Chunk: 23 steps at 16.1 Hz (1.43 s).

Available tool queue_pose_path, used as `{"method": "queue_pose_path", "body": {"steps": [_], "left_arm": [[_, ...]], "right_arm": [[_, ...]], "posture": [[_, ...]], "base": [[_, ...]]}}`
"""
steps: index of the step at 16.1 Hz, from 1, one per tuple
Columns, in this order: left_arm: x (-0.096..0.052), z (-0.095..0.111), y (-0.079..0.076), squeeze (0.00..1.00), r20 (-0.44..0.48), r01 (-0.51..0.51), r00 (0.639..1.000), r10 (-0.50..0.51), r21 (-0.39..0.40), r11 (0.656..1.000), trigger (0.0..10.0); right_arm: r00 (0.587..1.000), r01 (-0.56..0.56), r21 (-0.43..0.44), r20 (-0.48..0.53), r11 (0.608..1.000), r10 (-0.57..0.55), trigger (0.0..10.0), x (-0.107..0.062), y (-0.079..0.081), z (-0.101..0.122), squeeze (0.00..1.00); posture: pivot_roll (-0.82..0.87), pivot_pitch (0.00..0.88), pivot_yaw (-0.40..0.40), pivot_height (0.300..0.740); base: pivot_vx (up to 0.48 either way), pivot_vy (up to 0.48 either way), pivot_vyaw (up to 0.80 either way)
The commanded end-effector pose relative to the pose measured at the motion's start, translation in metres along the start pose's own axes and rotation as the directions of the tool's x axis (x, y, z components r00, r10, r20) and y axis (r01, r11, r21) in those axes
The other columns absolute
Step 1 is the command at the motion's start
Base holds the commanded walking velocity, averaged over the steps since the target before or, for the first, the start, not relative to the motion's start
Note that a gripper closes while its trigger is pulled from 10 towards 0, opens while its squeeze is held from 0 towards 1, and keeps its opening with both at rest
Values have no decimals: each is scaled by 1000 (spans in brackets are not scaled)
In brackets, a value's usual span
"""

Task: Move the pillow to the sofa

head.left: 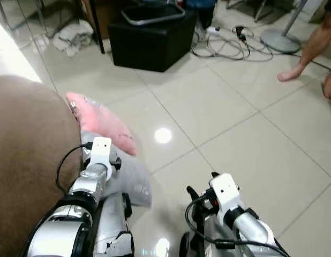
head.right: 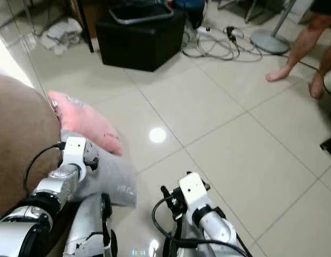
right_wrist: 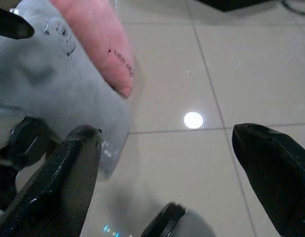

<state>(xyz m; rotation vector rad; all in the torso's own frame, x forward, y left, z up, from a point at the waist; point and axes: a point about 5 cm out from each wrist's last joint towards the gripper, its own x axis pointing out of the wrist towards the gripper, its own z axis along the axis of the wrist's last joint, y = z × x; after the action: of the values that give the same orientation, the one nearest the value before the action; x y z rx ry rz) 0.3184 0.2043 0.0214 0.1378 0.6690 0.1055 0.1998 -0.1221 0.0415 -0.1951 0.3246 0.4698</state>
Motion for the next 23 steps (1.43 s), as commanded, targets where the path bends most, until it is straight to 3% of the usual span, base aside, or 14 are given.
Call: {"method": "queue_pose_path", "body": {"steps": [1, 2, 6, 9, 14, 15, 16, 17, 18, 23], "left_arm": [[0, -7, -2, 0, -30, 16, 999, -17, -18, 1000, 10000], [0, -10, -2, 1000, -35, 25, 999, -25, -4, 1000, 10000], [0, -16, 7, 1000, -6, -59, 998, 59, 92, 994, 10000], [-2, -11, 20, 1000, 66, -207, 978, 200, 121, 971, 10000], [-3, -28, 30, 1000, -26, -250, 966, 258, 177, 952, 10000], [-4, -33, 31, 404, -52, -243, 965, 257, 186, 952, 10000], [-4, -36, 31, 0, -72, -228, 967, 245, 183, 956, 8078], [-4, -38, 30, 0, -92, -212, 970, 225, 139, 967, 2941], [-4, -39, 31, 0, -98, -215, 970, 224, 96, 972, 0], [-2, -32, 27, 0, -79, -179, 980, 182, 33, 983, 0]], "right_arm": [[1000, -17, 2, -12, 1000, 17, 10000, -6, 2, -1, 0], [1000, -24, 6, -8, 1000, 24, 10000, -8, 5, 0, 0], [997, -67, 23, 32, 998, 66, 10000, -12, 11, 9, 0], [991, -127, -5, 40, 992, 127, 10000, -17, 19, 13, 0], [984, -178, -12, 27, 984, 178, 10000, -19, 24, 14, 0], [982, -185, -17, 27, 983, 186, 10000, -19, 25, 15, 0], [981, -190, -17, 28, 982, 190, 10000, -19, 25, 15, 0], [980, -196, -19, 27, 980, 197, 10000, -19, 25, 16, 0], [980, -198, -20, 27, 980, 199, 10000, -19, 25, 16, 0], [979, -198, -16, 48, 980, 199, 10000, -18, 25, 19, 0]], "posture": [[1, 264, -85, 564], [-6, 277, -87, 564], [-33, 320, -95, 564], [-47, 339, -97, 564], [-43, 346, -100, 564], [-43, 347, -100, 564], [-43, 347, -100, 564], [-43, 347, -100, 564], [-43, 347, -100, 564], [-39, 347, -99, 564]], "base": [[0, 0, 0], [0, 0, 0], [0, 0, 0], [0, 0, 0], [0, 0, 0], [0, 0, 0], [0, 0, 0], [0, 0, 0], [0, 0, 0], [0, 0, 0]]}}
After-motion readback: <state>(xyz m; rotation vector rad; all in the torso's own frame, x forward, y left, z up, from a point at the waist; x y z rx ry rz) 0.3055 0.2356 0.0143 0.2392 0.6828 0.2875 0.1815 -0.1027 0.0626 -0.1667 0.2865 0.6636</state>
